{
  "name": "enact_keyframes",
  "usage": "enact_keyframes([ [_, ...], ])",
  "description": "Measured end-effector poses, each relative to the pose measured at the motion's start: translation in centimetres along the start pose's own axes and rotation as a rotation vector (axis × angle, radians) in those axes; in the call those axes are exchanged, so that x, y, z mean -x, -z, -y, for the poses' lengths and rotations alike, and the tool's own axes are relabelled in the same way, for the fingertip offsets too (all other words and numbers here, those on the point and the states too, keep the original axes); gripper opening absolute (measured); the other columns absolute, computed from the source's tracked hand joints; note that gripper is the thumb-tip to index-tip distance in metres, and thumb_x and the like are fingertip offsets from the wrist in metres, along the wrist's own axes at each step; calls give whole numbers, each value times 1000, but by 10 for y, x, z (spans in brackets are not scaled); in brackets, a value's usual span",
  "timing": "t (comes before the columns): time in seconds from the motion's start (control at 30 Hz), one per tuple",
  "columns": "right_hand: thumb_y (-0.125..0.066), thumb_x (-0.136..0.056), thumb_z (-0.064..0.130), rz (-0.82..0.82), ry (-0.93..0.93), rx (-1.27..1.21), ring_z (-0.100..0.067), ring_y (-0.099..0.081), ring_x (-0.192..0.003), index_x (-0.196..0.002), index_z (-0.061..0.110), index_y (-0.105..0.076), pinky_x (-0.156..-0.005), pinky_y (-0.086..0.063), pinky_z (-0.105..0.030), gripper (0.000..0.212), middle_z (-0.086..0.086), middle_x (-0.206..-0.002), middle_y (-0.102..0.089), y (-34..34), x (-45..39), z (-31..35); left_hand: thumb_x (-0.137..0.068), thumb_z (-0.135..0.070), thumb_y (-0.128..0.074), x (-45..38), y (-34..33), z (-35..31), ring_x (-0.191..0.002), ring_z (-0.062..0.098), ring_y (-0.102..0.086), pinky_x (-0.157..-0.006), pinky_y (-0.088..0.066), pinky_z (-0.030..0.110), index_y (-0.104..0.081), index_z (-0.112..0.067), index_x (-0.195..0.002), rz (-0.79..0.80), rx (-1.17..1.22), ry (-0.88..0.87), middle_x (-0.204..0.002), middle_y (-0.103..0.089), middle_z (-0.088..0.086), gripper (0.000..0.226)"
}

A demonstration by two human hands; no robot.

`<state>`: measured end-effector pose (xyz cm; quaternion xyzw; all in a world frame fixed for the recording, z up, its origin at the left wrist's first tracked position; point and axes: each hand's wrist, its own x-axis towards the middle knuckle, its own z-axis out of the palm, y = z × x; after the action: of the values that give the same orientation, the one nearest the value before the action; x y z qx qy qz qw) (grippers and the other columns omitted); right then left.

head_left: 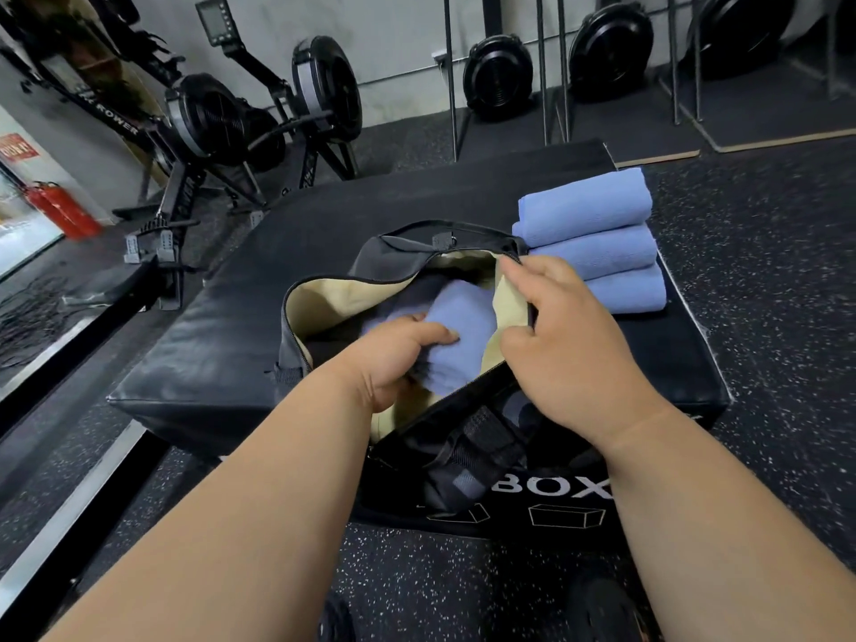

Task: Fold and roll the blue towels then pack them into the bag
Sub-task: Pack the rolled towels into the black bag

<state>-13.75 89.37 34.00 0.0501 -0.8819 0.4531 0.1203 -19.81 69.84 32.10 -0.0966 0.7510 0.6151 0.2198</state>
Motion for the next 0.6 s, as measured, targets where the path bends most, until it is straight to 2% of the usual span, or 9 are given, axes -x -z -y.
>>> enact_keyframes([
  [0.07, -55, -89, 9, 3, -4, 0, -1, -43, -134, -158, 31, -47, -100, -36, -19, 73, 23, -151, -41, 1, 0, 0, -99, -14, -63, -2, -5, 4, -76, 16, -67, -59, -49, 24, -69, -19, -114, -15, -33, -11, -92, -74, 1, 16],
  [0.13, -55, -90, 9, 4, -1, 0, -1, -43, -134, -157, 31, -47, -101, -36, -20, 72, 23, -151, -41, 0, -1, 0, -101, -14, -60, -3, -6, 6, -77, 16, -67, -61, -48, 25, -68, -19, -110, -39, 3, -20, -93, -74, 1, 14],
  [0.2, -56, -91, 9, 2, -1, -6, -1, -44, -134, -157, 31, -47, -102, -37, -21, 71, 22, -151, -42, 0, -1, 0, -102, -14, -57, -2, -7, 4, -80, 17, -66, -71, -48, 26, -67, -21, -104, -22, 99, -23, -91, -72, 1, 12],
  [0.3, -56, -91, 9, 6, 5, -9, -1, -44, -133, -158, 30, -47, -101, -36, -20, 71, 22, -152, -41, -1, 0, 0, -103, -19, -57, -3, -11, 5, -93, 25, -64, -84, -47, 33, -63, -21, -103, -23, 157, -5, -103, -68, 9, 7],
  [0.33, -55, -91, 9, 9, 8, -12, -1, -43, -133, -158, 30, -47, -100, -36, -18, 71, 22, -152, -41, -2, 0, 1, -103, -20, -58, -2, -13, 6, -91, 25, -68, -82, -52, 31, -64, -19, -106, -40, 139, -8, -105, -71, 9, 7],
  [0.43, -55, -90, 8, 22, 18, -11, 0, -43, -133, -158, 29, -47, -98, -35, -17, 71, 22, -151, -42, -4, 2, 1, -98, -26, -66, -6, -18, 14, -103, 29, -74, -87, -61, 40, -65, -16, -132, -60, 114, -22, -120, -75, 13, 36],
  [0.5, -54, -90, 8, 26, 18, -15, -2, -44, -133, -158, 29, -46, -99, -37, -19, 72, 21, -152, -42, -3, 1, 2, -99, -25, -69, 3, -18, 14, -70, 14, -72, -59, -57, 26, -67, -19, -130, -122, -10, -39, -102, -77, 7, 31],
  [0.53, -54, -90, 8, 26, 17, -20, -3, -45, -134, -158, 29, -46, -101, -39, -21, 72, 21, -153, -42, -3, 1, 2, -97, -25, -73, 7, -17, 17, -57, 10, -67, -52, -52, 23, -69, -20, -124, -174, -90, -47, -91, -75, 3, 28],
  [0.6, -54, -90, 8, 29, 12, -26, -3, -46, -132, -158, 29, -46, -103, -41, -24, 72, 22, -152, -42, -2, 1, 2, -88, -27, -82, 14, -13, 25, -58, 12, -68, -59, -58, 29, -71, -22, -109, -241, -206, -45, -82, -77, -1, 24],
])
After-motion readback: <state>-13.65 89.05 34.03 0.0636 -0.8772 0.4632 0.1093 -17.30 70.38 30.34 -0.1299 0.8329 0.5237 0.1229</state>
